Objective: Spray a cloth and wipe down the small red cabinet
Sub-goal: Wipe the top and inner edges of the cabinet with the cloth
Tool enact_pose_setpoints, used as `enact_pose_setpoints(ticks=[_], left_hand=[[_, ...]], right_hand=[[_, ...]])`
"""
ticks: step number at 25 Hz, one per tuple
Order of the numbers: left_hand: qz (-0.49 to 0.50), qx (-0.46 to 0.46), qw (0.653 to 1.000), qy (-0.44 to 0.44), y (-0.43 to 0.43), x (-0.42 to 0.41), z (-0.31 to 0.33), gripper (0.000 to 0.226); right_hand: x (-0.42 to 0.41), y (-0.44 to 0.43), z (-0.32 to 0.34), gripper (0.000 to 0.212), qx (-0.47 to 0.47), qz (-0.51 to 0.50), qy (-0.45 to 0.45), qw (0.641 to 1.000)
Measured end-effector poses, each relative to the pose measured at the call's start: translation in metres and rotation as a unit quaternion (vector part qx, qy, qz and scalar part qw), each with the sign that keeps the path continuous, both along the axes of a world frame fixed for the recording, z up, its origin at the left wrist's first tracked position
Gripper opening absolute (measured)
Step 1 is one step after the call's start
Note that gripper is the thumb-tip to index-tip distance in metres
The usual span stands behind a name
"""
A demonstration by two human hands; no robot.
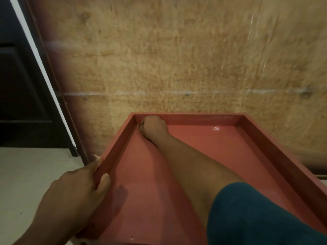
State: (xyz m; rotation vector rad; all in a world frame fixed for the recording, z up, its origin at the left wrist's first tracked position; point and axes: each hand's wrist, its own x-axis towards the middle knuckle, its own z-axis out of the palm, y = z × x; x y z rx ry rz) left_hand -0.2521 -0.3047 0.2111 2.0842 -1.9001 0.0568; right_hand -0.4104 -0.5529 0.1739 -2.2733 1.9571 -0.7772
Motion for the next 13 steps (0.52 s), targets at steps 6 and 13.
enact_pose_setpoints(ticks=[6, 13], left_hand=[[0.0, 0.02, 0.999, 0.026, -0.008, 0.01, -0.011, 0.056], [0.005, -0.016, 0.996, 0.086, -0.022, 0.033, -0.038, 0.087]], right_hand=[[-0.119, 0.017, -0.008, 0.032, -0.039, -0.091, -0.015, 0.995], [-0.253, 0.058, -0.005, 0.028, -0.036, -0.23, 0.013, 0.972]])
